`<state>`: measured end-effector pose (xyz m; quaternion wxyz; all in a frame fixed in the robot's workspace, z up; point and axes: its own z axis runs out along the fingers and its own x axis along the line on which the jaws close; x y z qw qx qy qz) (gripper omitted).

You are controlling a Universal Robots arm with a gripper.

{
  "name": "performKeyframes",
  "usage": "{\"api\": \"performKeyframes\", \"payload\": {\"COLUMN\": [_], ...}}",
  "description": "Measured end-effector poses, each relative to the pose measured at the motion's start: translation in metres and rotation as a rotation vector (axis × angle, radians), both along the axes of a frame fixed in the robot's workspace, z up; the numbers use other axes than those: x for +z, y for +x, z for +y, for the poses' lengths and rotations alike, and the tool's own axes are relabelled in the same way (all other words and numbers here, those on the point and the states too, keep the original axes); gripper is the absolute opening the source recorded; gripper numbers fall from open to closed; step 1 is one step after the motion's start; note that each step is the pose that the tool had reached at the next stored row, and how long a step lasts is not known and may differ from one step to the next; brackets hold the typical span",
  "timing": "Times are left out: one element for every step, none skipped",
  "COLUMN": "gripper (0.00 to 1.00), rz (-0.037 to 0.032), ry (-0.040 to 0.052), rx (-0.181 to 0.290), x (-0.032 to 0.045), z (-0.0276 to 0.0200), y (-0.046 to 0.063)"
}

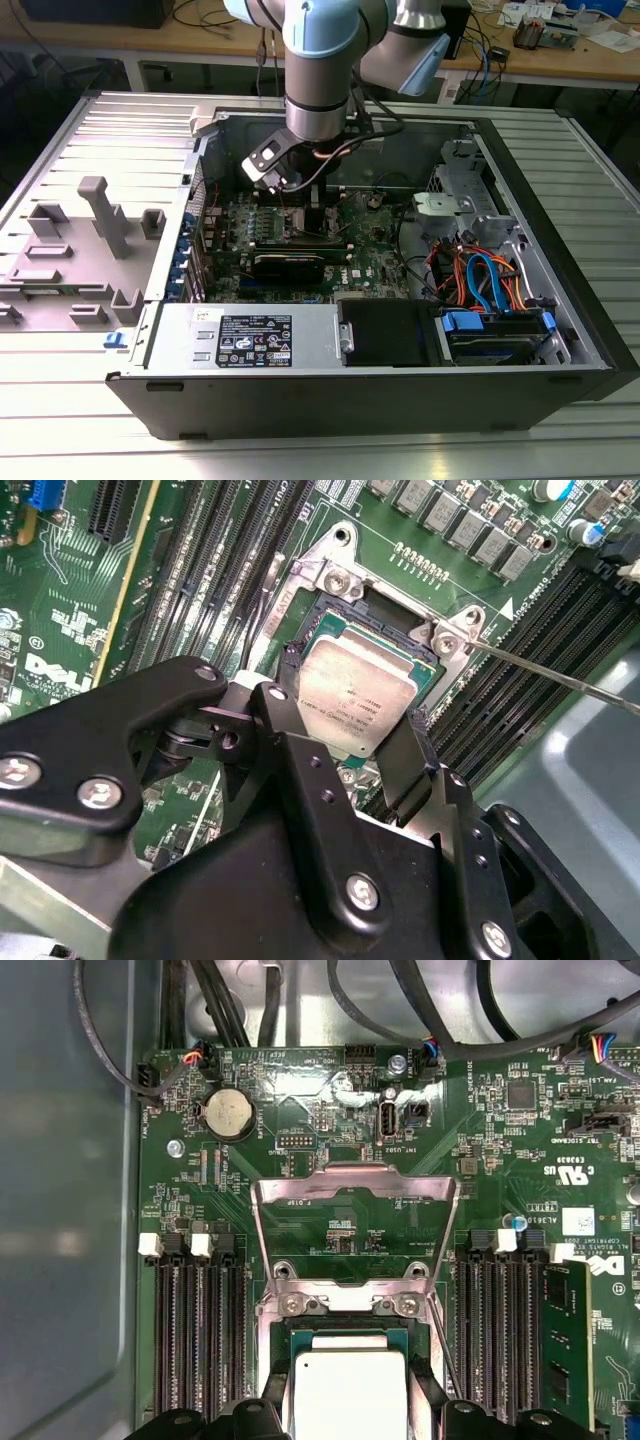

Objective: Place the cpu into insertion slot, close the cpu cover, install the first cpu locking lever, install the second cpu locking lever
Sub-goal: 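Place the cpu into insertion slot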

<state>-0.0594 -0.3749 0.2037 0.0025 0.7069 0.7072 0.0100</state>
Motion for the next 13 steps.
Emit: {"api": "performKeyframes", "payload": {"gripper": [0.55,0.55,0.55,0.55,0.55,0.55,0.55,0.55,0.55,0.55,0.55,0.55,0.55], "rz": [0.0005,0.0011,0.0015,0.0016,0.0016,0.0016,0.0017,0.0017,0.0016,0.0015,0.0015,0.0016,0.0017], "ry": [0.0,0.0,-0.0001,-0.0001,-0.0002,-0.0001,-0.0002,-0.0004,-0.0003,-0.0002,-0.0002,-0.0005,-0.0007], "rx": [0.0,0.001,0.001,0.001,0.001,0.001,0.001,0.001,0.001,0.001,0.001,0.001,0.001], "x": [-0.0005,-0.001,-0.0013,-0.0017,-0.002,-0.0026,-0.0028,-0.0028,-0.0032,-0.0036,-0.0039,-0.0042,-0.0044], "z": [0.0,-0.0001,-0.0002,-0.0002,-0.0003,-0.0004,-0.0004,-0.0004,-0.0004,-0.0004,-0.0004,-0.0004,-0.0005], "y": [0.0,0.0,0.0,0.0,0.0,0.0,0.0,0.0,0.0,0.0,0.0,-0.0001,-0.0001]}}
